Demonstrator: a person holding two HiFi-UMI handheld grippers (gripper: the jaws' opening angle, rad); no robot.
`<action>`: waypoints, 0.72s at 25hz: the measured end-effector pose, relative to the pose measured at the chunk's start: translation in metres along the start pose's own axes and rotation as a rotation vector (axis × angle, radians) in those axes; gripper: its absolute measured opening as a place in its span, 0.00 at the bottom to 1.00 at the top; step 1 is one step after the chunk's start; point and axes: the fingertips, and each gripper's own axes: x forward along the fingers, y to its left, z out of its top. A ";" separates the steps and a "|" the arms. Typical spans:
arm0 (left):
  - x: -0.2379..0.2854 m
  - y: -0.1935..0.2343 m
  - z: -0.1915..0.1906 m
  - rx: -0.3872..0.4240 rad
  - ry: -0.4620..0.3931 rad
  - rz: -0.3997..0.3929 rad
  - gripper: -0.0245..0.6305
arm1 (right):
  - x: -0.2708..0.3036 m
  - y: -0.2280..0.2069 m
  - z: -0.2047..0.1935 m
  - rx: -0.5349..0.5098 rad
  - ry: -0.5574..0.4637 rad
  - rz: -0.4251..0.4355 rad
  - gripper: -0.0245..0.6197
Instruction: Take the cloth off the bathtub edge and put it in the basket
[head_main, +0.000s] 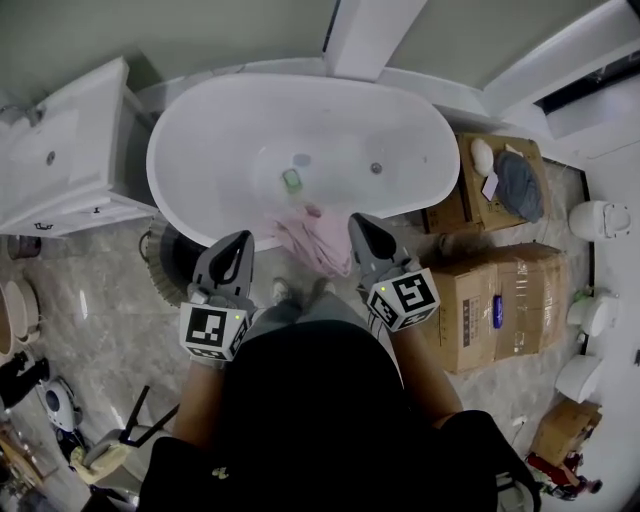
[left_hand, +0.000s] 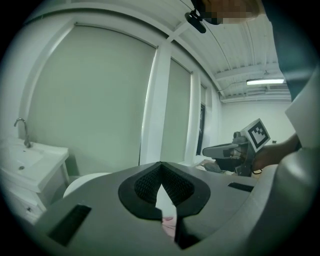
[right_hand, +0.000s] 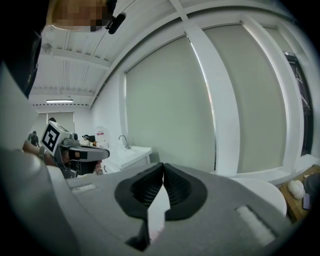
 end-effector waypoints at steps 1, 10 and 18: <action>-0.001 0.003 -0.001 -0.005 0.003 0.011 0.05 | 0.004 0.000 0.001 -0.002 0.003 0.010 0.04; -0.001 0.019 -0.008 -0.047 0.032 0.144 0.05 | 0.043 -0.006 -0.004 -0.011 0.051 0.136 0.06; -0.014 0.021 -0.026 -0.094 0.072 0.282 0.05 | 0.069 -0.008 -0.041 -0.031 0.138 0.251 0.09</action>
